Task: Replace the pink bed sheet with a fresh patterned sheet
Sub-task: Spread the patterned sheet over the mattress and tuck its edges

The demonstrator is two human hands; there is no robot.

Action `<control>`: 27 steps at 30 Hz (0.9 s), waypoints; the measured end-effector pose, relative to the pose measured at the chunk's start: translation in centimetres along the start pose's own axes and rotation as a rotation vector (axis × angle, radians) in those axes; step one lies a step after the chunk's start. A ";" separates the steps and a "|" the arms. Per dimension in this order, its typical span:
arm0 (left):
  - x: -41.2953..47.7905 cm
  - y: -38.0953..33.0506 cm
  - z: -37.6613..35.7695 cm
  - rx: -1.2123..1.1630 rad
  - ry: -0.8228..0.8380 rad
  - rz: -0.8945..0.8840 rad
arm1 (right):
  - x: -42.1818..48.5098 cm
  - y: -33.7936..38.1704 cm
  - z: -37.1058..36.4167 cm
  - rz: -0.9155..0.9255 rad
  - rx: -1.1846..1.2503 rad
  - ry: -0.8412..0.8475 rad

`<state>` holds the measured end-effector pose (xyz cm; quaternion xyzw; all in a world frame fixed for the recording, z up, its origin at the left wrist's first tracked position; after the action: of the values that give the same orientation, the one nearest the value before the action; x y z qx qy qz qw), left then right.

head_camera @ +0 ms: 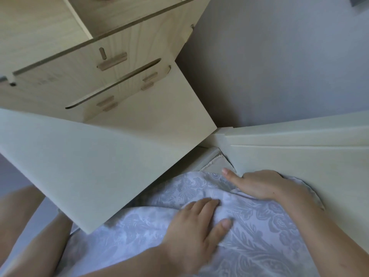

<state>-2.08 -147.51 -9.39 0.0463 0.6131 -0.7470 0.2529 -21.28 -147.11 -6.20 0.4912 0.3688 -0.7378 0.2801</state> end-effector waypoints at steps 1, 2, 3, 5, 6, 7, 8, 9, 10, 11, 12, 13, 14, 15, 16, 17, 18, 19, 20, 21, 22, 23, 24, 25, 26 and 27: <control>0.4 0.3 -0.4 -0.013 0.045 0.051 | 0.0 0.0 0.1 -0.011 0.004 -0.011; 1.2 0.8 -0.8 -0.074 0.098 0.118 | -0.1 0.0 0.1 -0.024 0.025 -0.024; 2.3 1.2 -1.1 -0.144 0.160 0.185 | -0.1 -0.1 0.2 -0.038 0.071 -0.021; 4.8 2.0 -1.5 -0.320 0.324 0.339 | 0.4 -0.2 0.2 -0.043 0.182 0.015; 6.0 2.4 -1.8 -0.444 0.409 0.425 | 0.4 -0.1 0.4 -0.026 0.233 0.011; 6.9 2.8 -2.1 -0.540 0.490 0.513 | 0.4 0.2 0.7 -0.002 0.292 -0.023; 7.7 3.3 -2.1 -0.604 0.549 0.605 | 0.2 0.4 1.0 0.030 0.338 -0.086; 8.4 3.9 -2.0 -0.675 0.574 0.695 | 0.0 0.6 1.1 0.071 0.342 -0.168; 8.8 4.6 -1.8 -0.753 0.583 0.773 | -0.4 0.8 1.1 0.124 0.294 -0.270; 9.2 4.9 -1.6 -0.824 0.542 0.815 | -0.9 0.8 0.9 0.167 0.192 -0.385; 9.5 5.1 -1.5 -0.824 0.444 0.820 | -1.3 1.0 0.5 0.203 0.091 -0.509; 9.7 5.3 -1.4 -0.739 0.318 0.788 | -1.4 1.1 -0.2 0.242 0.025 -0.629; 9.7 5.4 -1.6 -0.523 0.196 0.705 | -1.5 0.9 -1.3 0.281 -0.015 -0.743; 9.4 5.5 -1.6 -0.254 0.049 0.592 | -1.2 0.6 -2.5 0.325 -0.025 -0.842; 8.9 6.0 -1.5 -0.034 -0.112 0.466 | -0.8 0.1 -3.7 0.365 -0.015 -0.939; 8.4 6.4 -1.5 0.108 -0.223 0.364 | -0.6 -0.4 -4.7 0.385 0.025 -1.025; 7.9 7.3 -1.7 0.201 -0.253 0.325 | -0.5 -0.7 -5.6 0.382 0.089 -1.085; 7.5 8.2 -1.7 0.258 -0.230 0.328 | -0.7 -0.9 -6.4 0.362 0.156 -1.166; 7.4 9.1 -1.9 0.263 -0.171 0.361 | -1.2 -0.8 -6.9 0.307 0.221 -1.268; 7.4 9.6 -2.1 0.249 -0.109 0.380 | -1.7 -0.9 -8.0 0.232 0.284 -1.361; 7.4 9.9 -2.2 0.246 -0.077 0.378 | -2.1 -1.1 -9.1 0.155 0.346 -1.421; 7.4 9.8 -2.3 0.269 -0.072 0.364 | -2.3 -1.3 -10.3 0.081 0.404 -1.449; 7.6 9.6 -2.3 0.306 -0.083 0.363 | -2.4 -1.5 -11.4 0.016 0.462 -1.444; 7.7 9.2 -2.3 0.339 -0.097 0.364 | -2.4 -1.6 -12.4 -0.026 0.514 -1.409; 7.8 9.1 -2.3 0.335 -0.103 0.370 | -2.2 -1.6 -13.1 -0.029 0.572 -1.347; 7.9 8.9 -2.2 0.307 -0.099 0.375 | -2.0 -1.6 -13.2 -0.009 0.647 -1.265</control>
<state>-5.56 -149.01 -20.90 0.1602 0.4601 -0.7727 0.4068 -14.92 -135.27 -7.18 0.0257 -0.1002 -0.9551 0.2778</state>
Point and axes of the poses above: each hand's wrist, its own x-axis towards the middle knuckle, its own z-axis out of the back of the hand, y = z × x, the point moved 1 cm from there along x, towards the middle knuckle, and after that the axes turned 4 degrees about -y, right-handed, at the moved point
